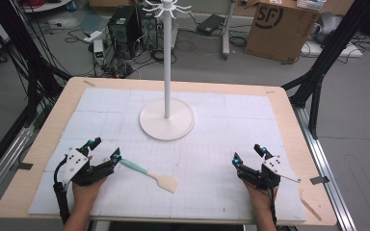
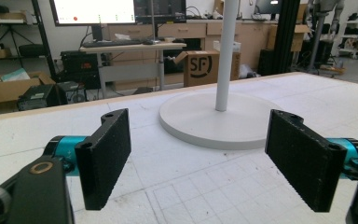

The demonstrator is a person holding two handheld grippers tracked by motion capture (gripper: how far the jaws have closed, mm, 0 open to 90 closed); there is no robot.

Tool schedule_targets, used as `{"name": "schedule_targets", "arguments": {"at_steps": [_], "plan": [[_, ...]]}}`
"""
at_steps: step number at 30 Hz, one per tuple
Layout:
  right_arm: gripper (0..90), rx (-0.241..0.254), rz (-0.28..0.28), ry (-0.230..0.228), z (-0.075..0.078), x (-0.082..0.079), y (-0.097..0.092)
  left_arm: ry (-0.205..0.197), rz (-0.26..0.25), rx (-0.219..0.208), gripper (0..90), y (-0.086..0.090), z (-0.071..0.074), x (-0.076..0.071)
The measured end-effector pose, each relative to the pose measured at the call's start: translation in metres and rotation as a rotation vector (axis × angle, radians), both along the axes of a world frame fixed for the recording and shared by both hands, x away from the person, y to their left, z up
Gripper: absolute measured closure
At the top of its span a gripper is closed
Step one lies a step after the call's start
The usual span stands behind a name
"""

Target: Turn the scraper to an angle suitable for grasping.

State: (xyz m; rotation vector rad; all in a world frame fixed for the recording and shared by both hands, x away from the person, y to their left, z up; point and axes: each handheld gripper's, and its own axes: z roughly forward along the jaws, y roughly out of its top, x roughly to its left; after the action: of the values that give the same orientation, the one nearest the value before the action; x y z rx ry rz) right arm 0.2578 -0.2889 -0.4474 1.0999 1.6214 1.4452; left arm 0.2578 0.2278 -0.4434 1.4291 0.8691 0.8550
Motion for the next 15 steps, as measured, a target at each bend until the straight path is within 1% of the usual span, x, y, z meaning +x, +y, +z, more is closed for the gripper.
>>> {"name": "schedule_targets", "arguments": {"at_steps": [4, 7, 11, 12, 13, 14, 15], "plan": [[16.4, -0.004, -0.003, -0.002, 0.0, 0.0002, 0.0, 0.001, 0.004, 0.001, 21.7, -0.0004, 0.0, -0.0005], [16.4, -0.003, -0.003, 0.002, 0.0, 0.0002, 0.0006, 0.0, -0.006, 0.016, 21.2, -0.0009, 0.0002, -0.0019], [16.5, -0.004, -0.008, -0.005, -0.0001, 0.003, 0.0001, -0.005, -0.014, 0.03, 21.1, -0.0025, 0.0, -0.003], [16.5, -0.004, -0.008, -0.005, -0.0001, 0.003, 0.0001, -0.004, -0.018, 0.03, 21.1, -0.0024, 0.0001, -0.0031], [16.5, -0.001, -0.009, -0.003, 0.0, 0.0039, -0.0001, 0.005, -0.032, 0.026, 20.9, -0.001, 0.0008, -0.0035], [16.5, -0.001, -0.007, -0.005, 0.0, 0.0039, -0.0001, 0.005, -0.032, 0.026, 21.1, -0.001, 0.0008, -0.0035], [16.5, -0.002, -0.007, -0.005, 0.0001, 0.0039, -0.0001, 0.015, -0.039, 0.018, 21.1, -0.0004, 0.0014, -0.0037]]}}
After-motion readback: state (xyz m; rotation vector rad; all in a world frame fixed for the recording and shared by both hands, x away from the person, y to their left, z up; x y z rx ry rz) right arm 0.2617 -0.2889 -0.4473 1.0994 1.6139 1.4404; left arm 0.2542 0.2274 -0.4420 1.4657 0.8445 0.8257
